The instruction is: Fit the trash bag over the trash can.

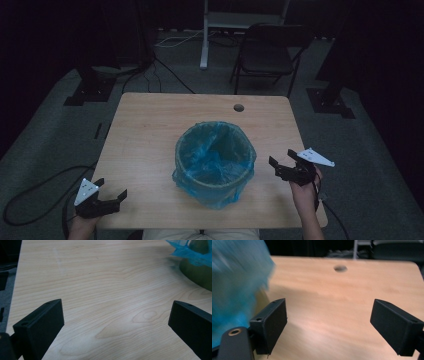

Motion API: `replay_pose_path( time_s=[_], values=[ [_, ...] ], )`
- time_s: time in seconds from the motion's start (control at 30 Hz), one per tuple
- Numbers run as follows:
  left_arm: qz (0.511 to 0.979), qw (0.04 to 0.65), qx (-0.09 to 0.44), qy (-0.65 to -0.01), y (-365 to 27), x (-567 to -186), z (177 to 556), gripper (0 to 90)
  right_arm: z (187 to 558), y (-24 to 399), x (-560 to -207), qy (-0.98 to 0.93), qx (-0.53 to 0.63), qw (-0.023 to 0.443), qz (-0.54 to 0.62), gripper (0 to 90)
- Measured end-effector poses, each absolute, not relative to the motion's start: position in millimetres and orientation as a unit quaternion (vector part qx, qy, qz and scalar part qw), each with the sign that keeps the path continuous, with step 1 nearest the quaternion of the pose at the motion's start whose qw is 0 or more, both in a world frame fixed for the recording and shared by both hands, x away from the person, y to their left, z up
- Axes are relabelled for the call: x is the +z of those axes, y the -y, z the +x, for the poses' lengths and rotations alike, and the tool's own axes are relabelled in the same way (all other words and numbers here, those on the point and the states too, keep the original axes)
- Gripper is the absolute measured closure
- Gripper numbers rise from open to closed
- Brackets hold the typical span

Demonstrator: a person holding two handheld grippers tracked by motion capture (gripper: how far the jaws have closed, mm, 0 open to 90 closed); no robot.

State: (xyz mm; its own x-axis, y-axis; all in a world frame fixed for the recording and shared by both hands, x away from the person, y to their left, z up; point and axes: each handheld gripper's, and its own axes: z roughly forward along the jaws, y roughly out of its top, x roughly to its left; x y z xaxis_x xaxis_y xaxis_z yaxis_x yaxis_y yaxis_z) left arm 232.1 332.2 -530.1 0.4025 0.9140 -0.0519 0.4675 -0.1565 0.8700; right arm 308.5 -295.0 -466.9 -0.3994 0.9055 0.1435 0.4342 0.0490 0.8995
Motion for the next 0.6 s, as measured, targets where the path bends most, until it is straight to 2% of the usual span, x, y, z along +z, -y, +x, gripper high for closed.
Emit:
replay_pose_path(
  time_s=[0.33,0.47,0.6],
  values=[
    [0.717,0.396,0.263,-0.509,-332.1,-534.2,226.3,0.8,280.8,326.6,-520.9,-0.681,0.428,0.236,0.546,13.4],
    [0.701,0.373,0.276,-0.542,-338.4,-536.9,219.8,0.8,267.8,343.4,-534.9,-0.669,0.416,0.228,0.572,13.4],
    [0.678,0.377,0.284,-0.563,-346.4,-536.0,212.1,0.8,251.5,361.5,-541.9,-0.649,0.408,0.236,0.597,13.5]
  ],
)
